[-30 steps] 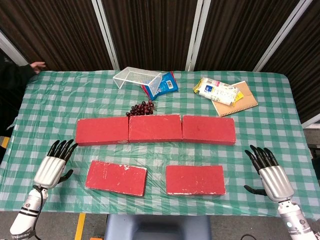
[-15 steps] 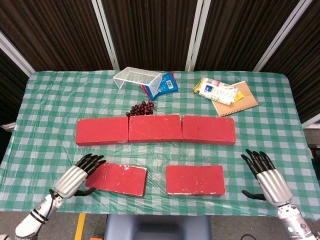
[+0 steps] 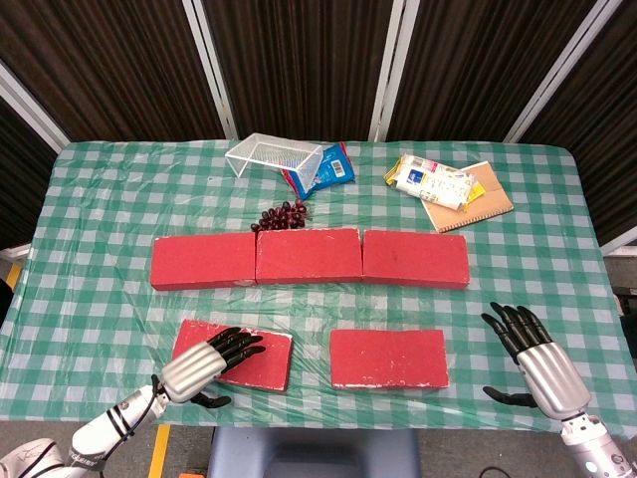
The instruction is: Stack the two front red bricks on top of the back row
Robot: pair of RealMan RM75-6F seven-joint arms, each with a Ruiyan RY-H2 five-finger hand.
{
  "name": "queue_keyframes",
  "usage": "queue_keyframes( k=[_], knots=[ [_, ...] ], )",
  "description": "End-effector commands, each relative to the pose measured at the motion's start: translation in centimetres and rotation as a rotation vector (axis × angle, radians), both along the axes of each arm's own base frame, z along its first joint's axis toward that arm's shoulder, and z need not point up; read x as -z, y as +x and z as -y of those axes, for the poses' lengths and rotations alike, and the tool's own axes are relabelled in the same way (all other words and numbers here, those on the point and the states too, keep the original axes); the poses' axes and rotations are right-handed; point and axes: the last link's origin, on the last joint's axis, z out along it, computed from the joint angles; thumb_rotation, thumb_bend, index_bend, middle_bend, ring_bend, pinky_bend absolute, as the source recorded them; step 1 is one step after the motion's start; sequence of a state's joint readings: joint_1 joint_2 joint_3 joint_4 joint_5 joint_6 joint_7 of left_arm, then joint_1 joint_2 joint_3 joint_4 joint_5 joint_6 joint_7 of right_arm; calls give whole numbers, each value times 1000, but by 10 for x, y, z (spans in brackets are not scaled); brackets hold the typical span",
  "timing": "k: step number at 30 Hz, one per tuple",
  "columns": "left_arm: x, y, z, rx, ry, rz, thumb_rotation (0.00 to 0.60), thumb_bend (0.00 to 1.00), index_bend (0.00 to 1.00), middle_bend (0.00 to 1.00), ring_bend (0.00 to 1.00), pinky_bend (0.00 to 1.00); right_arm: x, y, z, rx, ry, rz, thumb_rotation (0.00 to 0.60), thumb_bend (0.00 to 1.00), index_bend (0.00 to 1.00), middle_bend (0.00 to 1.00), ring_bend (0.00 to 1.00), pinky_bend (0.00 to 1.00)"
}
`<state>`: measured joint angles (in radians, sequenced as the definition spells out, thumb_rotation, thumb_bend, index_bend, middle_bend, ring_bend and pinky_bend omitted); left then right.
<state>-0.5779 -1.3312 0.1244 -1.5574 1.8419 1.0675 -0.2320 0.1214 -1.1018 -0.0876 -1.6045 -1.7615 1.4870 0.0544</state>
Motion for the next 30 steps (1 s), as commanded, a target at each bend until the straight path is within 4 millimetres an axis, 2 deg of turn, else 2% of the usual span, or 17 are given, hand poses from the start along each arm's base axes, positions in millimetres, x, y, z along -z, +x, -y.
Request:
queue_keyframes(
  k=[1,24,26,28,29,30],
  knots=[
    [8,-1,-9,2,-8,8,600,230,0,0,0,0,1,-1,0,5,-4,1,600,86,0,0,0,0],
    [19,-30,-39,-99,-13,-133,600,227,0,0,0,3,5,-2,2,23,19,-24,600,92,0,0,0,0],
    [19,-31,-41,-104,-10,-134,600,226,0,8,0,47,6,-2,3,25,22,-25,600,93,0,0,0,0],
    [20,-32,-43,-107,-5,-138,600,223,0,74,17,151,7,-2,3,27,22,-28,600,92,0,0,0,0],
    [20,-33,-43,-109,-4,-135,600,221,0,127,43,217,7,-2,3,28,22,-28,600,93,0,0,0,0],
    [19,-33,-44,-110,0,-131,600,218,0,219,112,319,7,-2,4,29,21,-29,600,93,0,0,0,0]
  ],
)
